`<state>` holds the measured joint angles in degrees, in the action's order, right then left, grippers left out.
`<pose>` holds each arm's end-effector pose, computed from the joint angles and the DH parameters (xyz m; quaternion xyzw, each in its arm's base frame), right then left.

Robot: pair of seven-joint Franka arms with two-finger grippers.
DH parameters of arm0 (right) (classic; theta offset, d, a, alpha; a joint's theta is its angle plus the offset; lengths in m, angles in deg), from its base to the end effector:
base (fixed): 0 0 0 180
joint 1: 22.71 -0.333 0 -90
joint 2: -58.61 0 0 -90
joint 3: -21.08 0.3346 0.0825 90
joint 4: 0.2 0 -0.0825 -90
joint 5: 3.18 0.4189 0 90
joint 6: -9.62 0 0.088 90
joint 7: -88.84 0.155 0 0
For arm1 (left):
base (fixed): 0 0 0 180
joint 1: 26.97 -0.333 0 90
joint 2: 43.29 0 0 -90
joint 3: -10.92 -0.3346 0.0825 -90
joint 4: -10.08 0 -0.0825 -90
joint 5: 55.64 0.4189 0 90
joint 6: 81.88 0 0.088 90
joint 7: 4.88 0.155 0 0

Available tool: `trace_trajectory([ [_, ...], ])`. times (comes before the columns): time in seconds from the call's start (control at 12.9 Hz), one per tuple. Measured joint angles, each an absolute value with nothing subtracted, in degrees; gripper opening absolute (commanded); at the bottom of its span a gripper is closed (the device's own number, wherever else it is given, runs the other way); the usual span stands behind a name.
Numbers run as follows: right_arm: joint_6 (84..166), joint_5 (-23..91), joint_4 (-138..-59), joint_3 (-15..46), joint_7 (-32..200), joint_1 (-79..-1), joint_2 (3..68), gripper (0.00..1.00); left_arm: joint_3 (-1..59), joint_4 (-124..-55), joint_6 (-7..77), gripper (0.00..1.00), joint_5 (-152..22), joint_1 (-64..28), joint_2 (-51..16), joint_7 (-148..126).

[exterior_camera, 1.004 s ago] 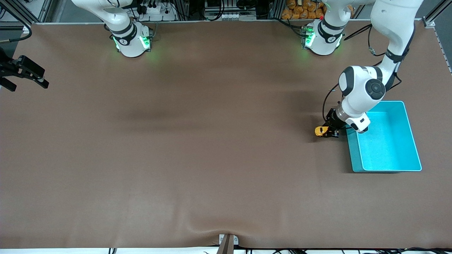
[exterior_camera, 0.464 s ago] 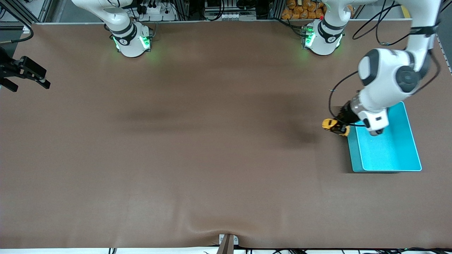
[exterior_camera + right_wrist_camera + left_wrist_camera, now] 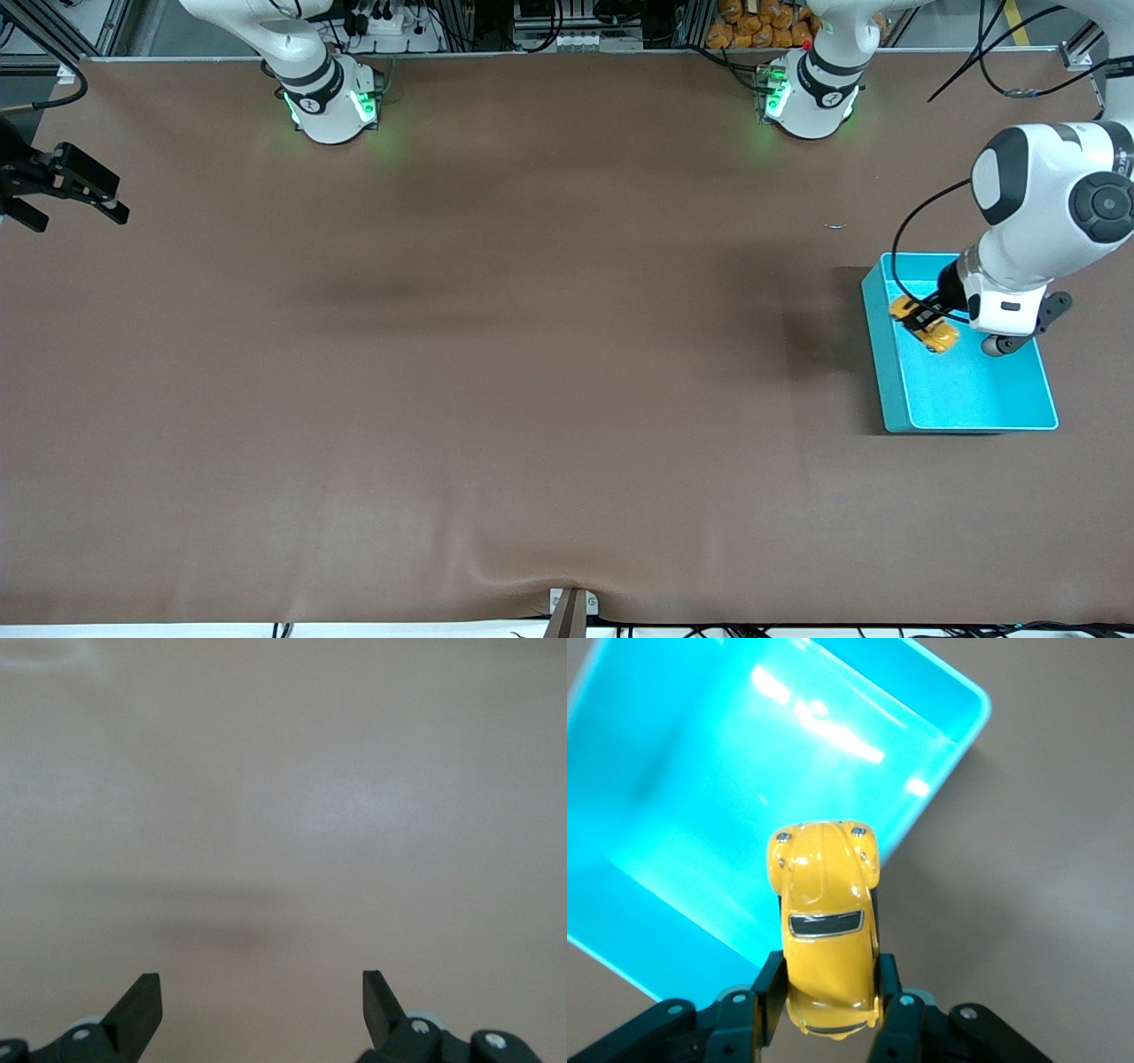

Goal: Wind and store yellow beetle car
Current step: 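Move the car over the bin and lower it inside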

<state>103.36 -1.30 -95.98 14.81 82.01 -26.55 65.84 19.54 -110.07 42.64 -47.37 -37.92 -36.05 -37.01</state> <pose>0.5578 -0.0223 0.6217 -0.9980 -0.0381 -0.0466 0.0196 0.5866 0.0353 0.3078 -0.9653 -0.2555 0.0105 0.0535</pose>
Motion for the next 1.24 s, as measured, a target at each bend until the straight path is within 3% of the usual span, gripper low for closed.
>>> trace_trajectory([
  [0.54, 103.33, -1.3, -95.97, 14.83, 82.01, -26.56, 65.79, 1.0, 19.56, -101.94, 42.7, 0.0, -44.73, -46.02, -23.84, -4.87],
  [1.16, 103.29, -1.3, -95.97, 14.98, 82.01, -26.89, 65.48, 1.0, 19.81, -100.69, 46.66, 0.0, -44.73, -50.55, -16.46, 6.5],
  [1.24, 103.29, -1.3, -95.97, 14.99, 82.01, -26.9, 65.4, 1.0, 19.93, -100.69, 46.79, 0.07, -44.73, -50.52, -16.05, 6.5],
])
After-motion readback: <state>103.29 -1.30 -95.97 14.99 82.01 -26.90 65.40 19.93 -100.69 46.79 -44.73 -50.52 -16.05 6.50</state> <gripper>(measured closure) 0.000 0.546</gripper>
